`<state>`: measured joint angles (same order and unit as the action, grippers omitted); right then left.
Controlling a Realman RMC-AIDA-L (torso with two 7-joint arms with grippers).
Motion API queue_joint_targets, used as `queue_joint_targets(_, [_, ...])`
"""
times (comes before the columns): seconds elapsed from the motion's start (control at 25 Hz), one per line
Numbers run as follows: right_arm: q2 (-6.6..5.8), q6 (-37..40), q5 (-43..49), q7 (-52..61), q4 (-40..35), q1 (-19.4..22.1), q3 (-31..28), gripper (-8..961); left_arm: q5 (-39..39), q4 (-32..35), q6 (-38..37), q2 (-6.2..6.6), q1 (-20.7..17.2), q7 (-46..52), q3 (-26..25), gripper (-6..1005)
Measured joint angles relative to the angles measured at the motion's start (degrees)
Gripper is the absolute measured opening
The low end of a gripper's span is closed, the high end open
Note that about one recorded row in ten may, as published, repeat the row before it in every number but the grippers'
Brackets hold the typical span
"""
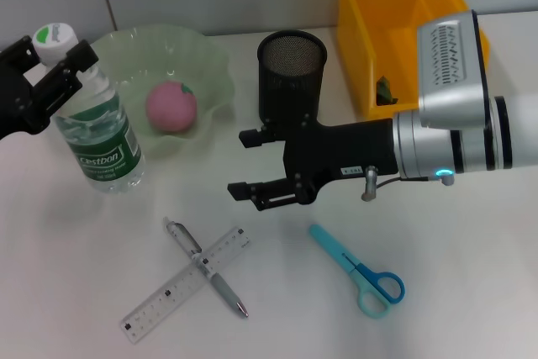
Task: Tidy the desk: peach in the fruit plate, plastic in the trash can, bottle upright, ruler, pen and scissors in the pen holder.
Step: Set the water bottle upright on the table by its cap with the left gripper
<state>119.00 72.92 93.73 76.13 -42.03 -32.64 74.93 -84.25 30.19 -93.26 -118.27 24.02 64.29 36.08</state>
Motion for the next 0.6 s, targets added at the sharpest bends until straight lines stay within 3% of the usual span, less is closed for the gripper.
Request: queue_joint_targets(0.6, [-0.08,0.04,2.0,1.09,-0.16,0.83,-0.46,771,-0.31,-2.03,4.49,-0.03,-1.09,-4.84,0.09,446])
